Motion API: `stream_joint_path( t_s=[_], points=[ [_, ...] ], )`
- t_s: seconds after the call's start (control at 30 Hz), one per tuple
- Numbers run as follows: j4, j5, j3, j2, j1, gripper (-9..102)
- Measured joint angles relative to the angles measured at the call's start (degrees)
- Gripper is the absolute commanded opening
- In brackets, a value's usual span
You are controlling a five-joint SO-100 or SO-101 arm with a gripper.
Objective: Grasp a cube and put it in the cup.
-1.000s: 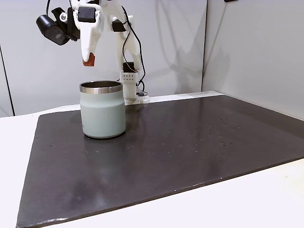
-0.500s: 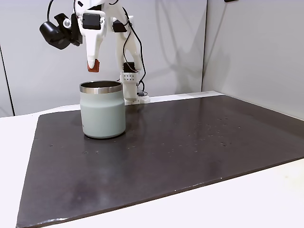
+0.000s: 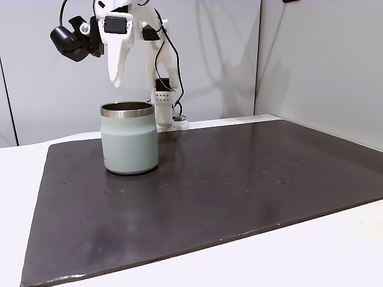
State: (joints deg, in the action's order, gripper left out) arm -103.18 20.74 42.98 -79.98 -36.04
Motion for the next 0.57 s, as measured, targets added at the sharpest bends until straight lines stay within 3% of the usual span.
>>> stream_joint_path(
  t_s=[0.57],
  points=[
    [0.00,0.00,0.53,0.00,3.34,23]
  ],
)
